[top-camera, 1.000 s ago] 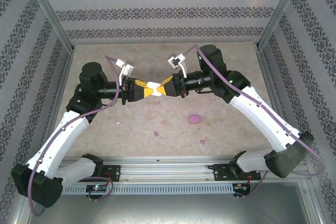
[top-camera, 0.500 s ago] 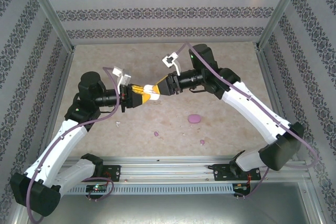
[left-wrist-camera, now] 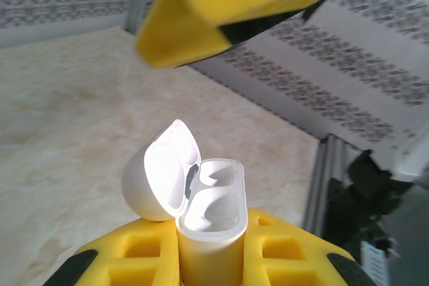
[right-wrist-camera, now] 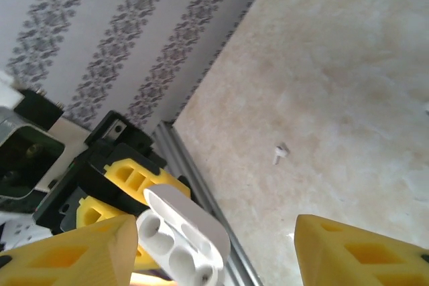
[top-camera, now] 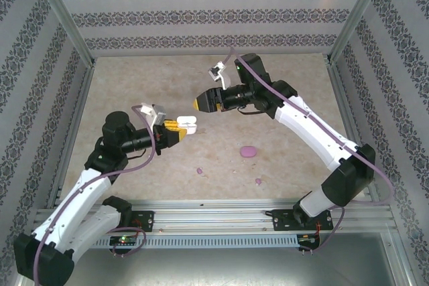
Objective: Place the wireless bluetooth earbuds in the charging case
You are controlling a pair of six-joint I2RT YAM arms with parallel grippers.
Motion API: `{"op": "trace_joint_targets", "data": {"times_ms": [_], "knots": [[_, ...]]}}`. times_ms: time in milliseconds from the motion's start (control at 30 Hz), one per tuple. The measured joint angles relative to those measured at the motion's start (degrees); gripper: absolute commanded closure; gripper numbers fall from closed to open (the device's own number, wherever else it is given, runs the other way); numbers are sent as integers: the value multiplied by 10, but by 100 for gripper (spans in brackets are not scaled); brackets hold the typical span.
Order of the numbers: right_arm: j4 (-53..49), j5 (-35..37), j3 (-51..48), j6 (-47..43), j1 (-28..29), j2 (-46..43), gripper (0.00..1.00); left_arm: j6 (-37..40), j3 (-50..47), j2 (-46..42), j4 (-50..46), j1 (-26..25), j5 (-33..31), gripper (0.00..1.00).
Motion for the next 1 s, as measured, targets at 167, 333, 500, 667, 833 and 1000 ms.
{"op": "trace_joint_targets", "data": {"times_ms": [167, 333, 500, 667, 833, 1000], "knots": [[-52, 116, 6, 17, 6, 16, 44, 26, -25, -84, -74, 0, -120, 100], [-87, 203, 75, 24, 49, 130, 53, 47, -25, -187, -167, 0, -234, 100], [-100, 241, 163, 43, 109, 262, 59, 48, -24, -284, -248, 0, -330, 100], [-138, 280, 302, 76, 182, 394, 59, 41, -24, -356, -314, 0, -431, 100], [-170, 303, 399, 118, 251, 481, 53, 30, -18, -402, -357, 0, -518, 100], [-195, 316, 425, 150, 277, 525, 48, 27, -6, -403, -379, 0, -550, 100]]}}
